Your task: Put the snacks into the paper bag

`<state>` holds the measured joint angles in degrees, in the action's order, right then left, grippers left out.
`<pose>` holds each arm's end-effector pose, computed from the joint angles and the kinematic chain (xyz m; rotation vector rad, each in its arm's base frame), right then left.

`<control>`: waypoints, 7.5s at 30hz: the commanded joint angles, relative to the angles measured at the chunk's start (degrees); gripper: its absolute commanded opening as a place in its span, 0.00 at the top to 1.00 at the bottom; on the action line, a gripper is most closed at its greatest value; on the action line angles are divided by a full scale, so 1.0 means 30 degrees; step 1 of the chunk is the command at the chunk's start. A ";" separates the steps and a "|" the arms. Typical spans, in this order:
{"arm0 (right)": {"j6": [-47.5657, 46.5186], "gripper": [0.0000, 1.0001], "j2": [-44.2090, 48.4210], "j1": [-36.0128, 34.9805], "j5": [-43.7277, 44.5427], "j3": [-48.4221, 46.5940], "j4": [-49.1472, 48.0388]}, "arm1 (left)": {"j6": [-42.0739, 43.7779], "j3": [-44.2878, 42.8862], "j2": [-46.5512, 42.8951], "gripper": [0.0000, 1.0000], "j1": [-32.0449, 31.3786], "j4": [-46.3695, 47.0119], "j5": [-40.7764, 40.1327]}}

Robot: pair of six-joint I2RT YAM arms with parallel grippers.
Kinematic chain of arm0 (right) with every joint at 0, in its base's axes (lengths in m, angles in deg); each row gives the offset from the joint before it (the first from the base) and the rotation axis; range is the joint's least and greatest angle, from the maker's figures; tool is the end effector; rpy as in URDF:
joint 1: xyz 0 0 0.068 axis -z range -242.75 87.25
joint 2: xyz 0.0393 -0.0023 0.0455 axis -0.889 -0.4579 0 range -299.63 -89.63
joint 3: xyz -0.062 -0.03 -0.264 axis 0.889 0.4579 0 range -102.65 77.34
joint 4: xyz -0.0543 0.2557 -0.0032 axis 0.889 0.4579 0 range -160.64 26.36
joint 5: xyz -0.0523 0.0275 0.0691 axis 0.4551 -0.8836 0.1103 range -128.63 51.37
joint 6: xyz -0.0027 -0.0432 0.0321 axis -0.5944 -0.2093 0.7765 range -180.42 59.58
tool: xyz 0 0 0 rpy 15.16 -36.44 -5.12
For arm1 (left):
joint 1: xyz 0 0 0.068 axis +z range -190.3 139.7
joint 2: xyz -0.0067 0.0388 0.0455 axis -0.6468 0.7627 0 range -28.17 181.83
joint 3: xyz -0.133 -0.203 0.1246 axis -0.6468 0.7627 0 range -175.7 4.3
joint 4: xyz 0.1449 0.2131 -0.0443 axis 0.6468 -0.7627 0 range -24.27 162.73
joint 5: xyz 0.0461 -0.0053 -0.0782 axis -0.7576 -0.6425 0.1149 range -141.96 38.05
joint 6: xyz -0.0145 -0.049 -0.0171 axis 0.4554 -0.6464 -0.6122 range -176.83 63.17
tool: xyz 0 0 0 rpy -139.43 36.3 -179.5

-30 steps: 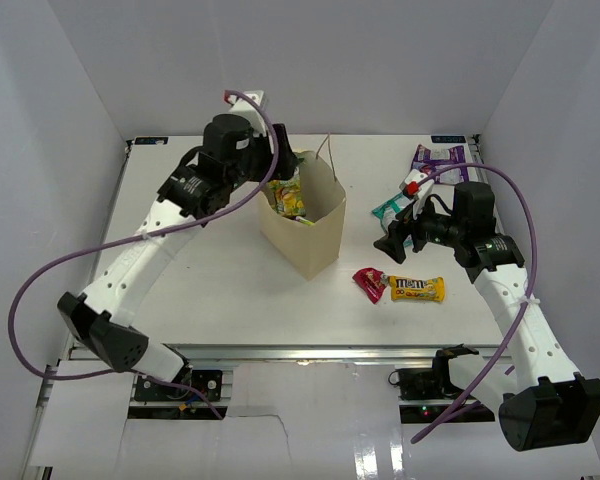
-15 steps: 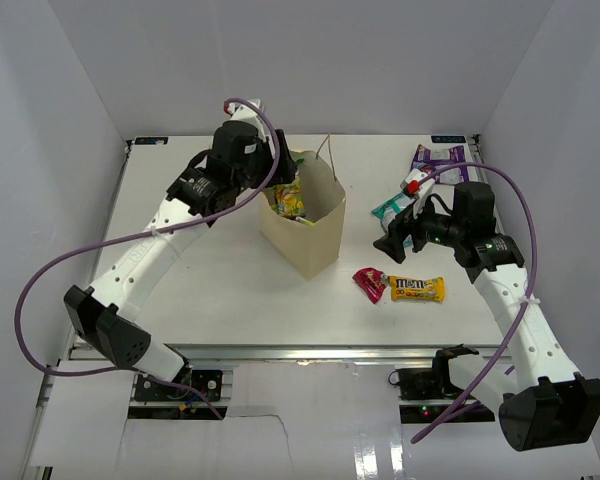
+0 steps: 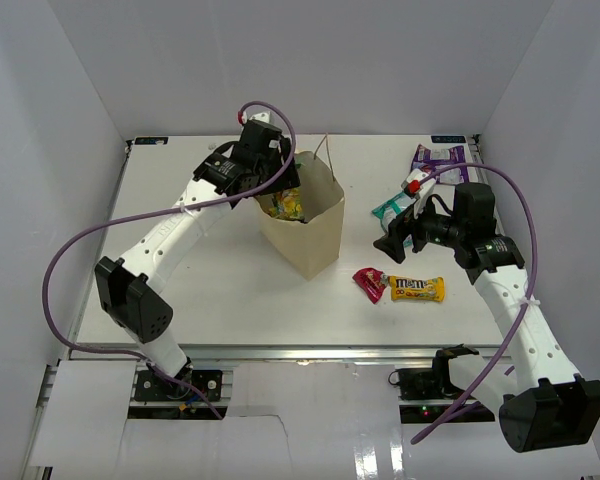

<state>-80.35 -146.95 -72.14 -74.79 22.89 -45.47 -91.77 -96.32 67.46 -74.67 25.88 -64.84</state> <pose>0.2095 0.0559 0.3351 -0.8683 1.7999 0.5294 0.3063 -0.1998 0.3848 -0.1276 2.3035 -0.3713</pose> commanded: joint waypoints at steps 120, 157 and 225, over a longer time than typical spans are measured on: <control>-0.7476 0.89 -1.0138 -0.1530 0.0194 0.1948 0.1014 | -0.5666 2.2318 -2.6282 0.04 -0.1082 0.6301 -0.1651; -0.1940 0.24 -0.4806 -0.7012 0.6821 -0.9507 -0.2447 | -0.4264 2.1850 -2.3646 0.02 -0.1082 0.8351 0.1043; 0.6759 0.58 -0.7965 -0.7740 0.5816 -0.9212 -0.9650 | -0.3559 2.2143 -2.2328 0.02 -0.1082 0.8994 0.3035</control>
<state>-60.39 -173.33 -94.82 -57.81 -4.94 -68.99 -102.13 -29.91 -0.01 -77.77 50.97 -57.01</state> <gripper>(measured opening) 0.370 0.979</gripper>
